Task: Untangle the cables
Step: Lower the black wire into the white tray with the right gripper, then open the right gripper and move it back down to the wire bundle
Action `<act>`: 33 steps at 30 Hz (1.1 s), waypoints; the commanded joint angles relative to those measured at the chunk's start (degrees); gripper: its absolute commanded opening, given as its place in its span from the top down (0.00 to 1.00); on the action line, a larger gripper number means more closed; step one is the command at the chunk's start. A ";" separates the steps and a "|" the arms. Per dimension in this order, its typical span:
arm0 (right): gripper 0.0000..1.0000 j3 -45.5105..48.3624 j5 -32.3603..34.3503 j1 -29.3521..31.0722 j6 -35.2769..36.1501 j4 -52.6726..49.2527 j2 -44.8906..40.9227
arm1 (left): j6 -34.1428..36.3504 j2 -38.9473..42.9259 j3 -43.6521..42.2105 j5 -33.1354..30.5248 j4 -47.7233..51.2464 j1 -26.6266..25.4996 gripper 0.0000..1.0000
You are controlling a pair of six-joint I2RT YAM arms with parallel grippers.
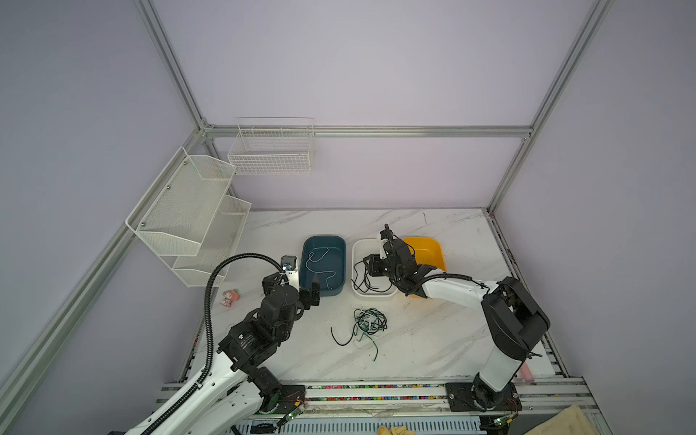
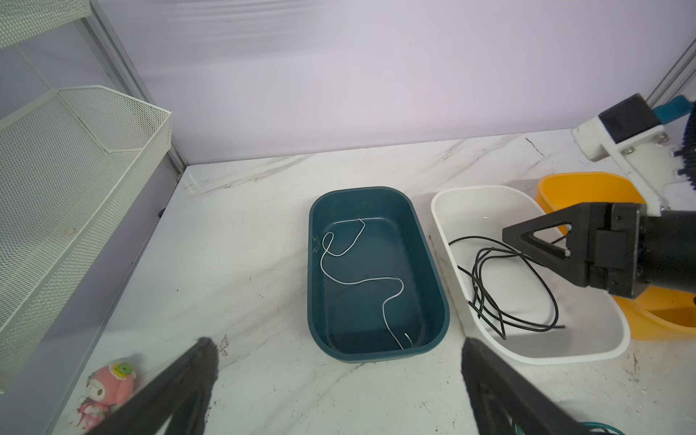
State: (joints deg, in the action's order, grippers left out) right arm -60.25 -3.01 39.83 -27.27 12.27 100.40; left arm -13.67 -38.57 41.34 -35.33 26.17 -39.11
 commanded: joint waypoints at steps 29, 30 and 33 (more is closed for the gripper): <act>0.54 2.56 0.21 0.99 7.61 -4.34 -10.99 | 1.10 -1.02 -1.09 1.94 -0.34 0.18 0.00; 0.54 3.04 0.44 1.35 7.91 -5.01 -12.28 | 1.10 -1.19 -1.03 2.70 -0.08 0.18 0.00; 0.54 6.13 0.39 1.78 8.13 -6.73 -16.46 | 1.10 -2.05 -0.42 4.93 0.76 0.16 0.00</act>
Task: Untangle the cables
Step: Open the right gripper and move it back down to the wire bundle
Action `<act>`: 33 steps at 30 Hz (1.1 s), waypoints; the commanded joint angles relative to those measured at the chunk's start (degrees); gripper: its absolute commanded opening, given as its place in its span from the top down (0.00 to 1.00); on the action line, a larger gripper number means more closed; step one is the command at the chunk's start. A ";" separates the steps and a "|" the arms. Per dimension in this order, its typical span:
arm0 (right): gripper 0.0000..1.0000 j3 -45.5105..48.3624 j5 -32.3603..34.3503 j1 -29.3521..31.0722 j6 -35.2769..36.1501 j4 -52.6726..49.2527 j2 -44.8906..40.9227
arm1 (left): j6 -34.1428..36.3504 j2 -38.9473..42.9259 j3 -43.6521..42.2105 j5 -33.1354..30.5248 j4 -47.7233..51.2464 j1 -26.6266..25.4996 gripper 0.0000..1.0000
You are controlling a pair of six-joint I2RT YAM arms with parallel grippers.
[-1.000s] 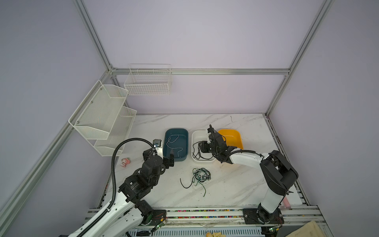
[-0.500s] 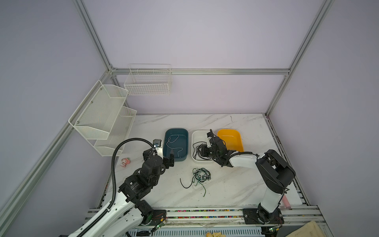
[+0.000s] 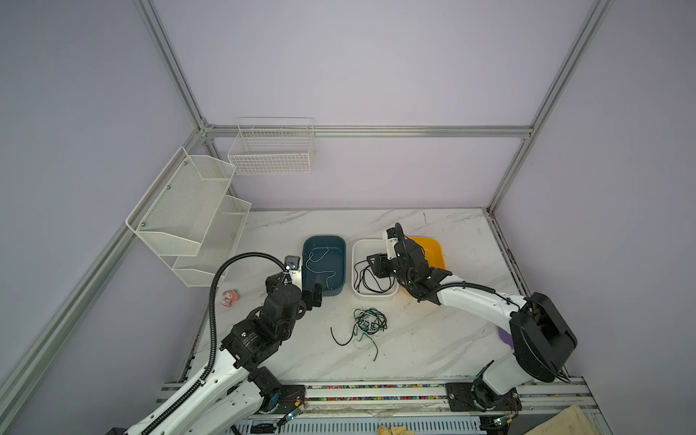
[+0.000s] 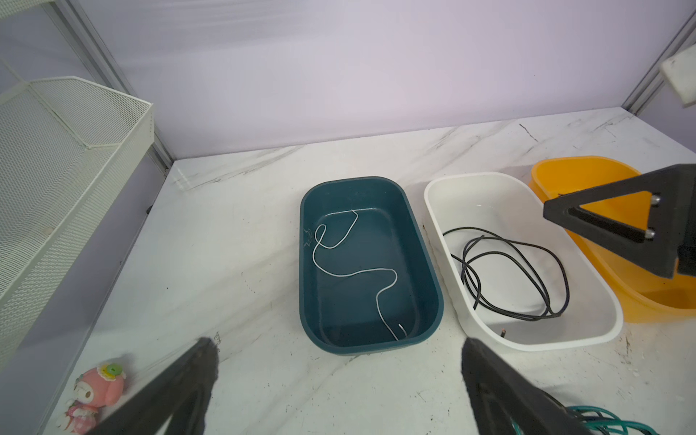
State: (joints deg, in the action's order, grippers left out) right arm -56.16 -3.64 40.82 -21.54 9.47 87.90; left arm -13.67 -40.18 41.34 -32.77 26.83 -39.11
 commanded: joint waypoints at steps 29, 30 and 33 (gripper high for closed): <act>0.58 23.51 -0.46 11.54 -4.29 -13.24 -23.77 | 1.10 -3.63 0.68 7.14 1.64 0.11 0.00; 0.59 23.68 -0.64 11.75 -4.46 -12.85 -23.34 | 1.10 -3.65 0.72 7.19 1.65 0.17 0.00; 0.60 24.16 -0.46 12.32 -4.84 -12.00 -22.63 | 1.10 -3.63 0.69 7.11 1.65 0.09 0.00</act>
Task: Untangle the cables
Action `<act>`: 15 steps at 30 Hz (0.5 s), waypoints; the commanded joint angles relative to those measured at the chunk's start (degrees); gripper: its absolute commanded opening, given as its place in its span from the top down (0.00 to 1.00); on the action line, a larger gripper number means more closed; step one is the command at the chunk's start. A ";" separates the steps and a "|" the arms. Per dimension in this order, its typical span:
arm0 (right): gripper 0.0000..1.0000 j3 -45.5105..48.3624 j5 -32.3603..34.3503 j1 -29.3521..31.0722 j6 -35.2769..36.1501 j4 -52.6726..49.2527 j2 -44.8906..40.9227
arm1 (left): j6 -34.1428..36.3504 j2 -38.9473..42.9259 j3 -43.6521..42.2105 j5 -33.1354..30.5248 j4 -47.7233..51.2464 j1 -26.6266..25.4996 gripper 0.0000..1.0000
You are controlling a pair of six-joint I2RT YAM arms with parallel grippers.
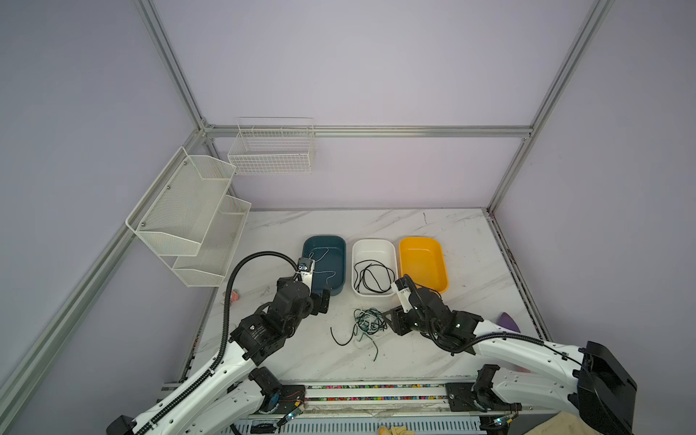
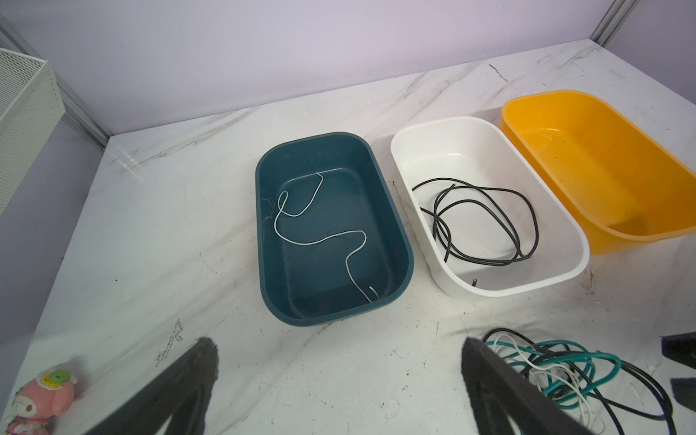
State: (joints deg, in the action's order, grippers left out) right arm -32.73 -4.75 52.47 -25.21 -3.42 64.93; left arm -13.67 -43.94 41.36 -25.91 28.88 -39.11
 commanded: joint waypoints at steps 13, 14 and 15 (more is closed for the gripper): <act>0.70 2.75 0.54 1.44 -1.60 4.96 1.56 | 1.06 -0.74 0.79 0.15 -0.41 0.09 0.00; 0.71 2.68 0.43 1.47 -1.55 5.24 1.80 | 1.08 -0.78 0.76 0.15 -0.41 0.09 0.00; 0.72 2.52 0.40 1.42 -1.59 5.51 2.11 | 1.10 -0.84 0.74 0.13 -0.41 0.09 0.00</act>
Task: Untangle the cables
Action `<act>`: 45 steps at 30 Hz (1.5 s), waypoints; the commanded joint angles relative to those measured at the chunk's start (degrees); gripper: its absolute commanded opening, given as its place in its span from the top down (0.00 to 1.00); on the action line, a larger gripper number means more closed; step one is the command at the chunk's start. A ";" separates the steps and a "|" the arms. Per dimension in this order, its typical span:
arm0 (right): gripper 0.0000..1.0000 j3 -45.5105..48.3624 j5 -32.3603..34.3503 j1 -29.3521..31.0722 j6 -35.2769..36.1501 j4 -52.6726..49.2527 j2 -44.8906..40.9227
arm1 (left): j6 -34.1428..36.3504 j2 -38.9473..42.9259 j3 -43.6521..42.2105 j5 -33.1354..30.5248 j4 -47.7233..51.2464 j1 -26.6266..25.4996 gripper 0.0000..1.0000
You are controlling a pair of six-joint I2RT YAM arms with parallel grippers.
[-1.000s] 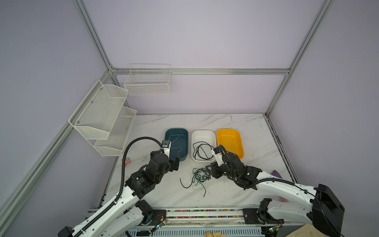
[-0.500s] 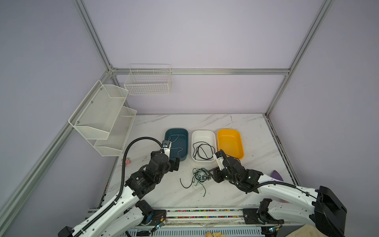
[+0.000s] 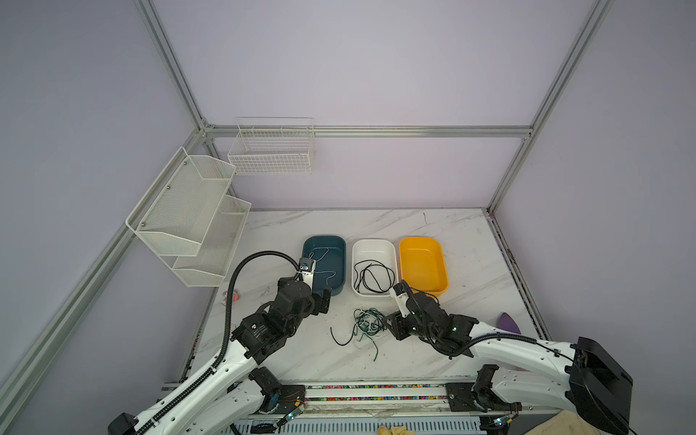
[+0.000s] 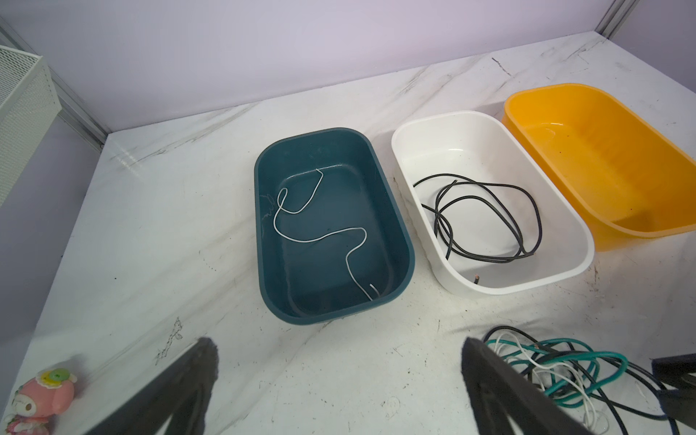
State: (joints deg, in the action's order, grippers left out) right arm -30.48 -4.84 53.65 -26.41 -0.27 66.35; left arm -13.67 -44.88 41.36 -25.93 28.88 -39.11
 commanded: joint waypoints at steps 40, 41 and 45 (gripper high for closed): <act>1.00 -13.05 1.38 0.30 8.68 -1.49 -18.12 | -22.43 -5.19 -0.52 26.46 -7.07 -0.70 0.00; 1.00 -13.44 1.37 0.30 8.78 -1.56 -18.12 | -23.22 -5.38 -0.94 27.56 -8.03 -0.81 0.00; 1.00 -14.93 3.18 0.24 8.78 -2.78 -17.38 | -26.63 -5.27 -2.46 32.69 -13.11 -1.79 0.00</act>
State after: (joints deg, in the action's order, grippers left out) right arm -43.38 -2.33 53.69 -18.52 -4.60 49.08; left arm -36.18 -50.70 41.56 0.56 22.74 -40.01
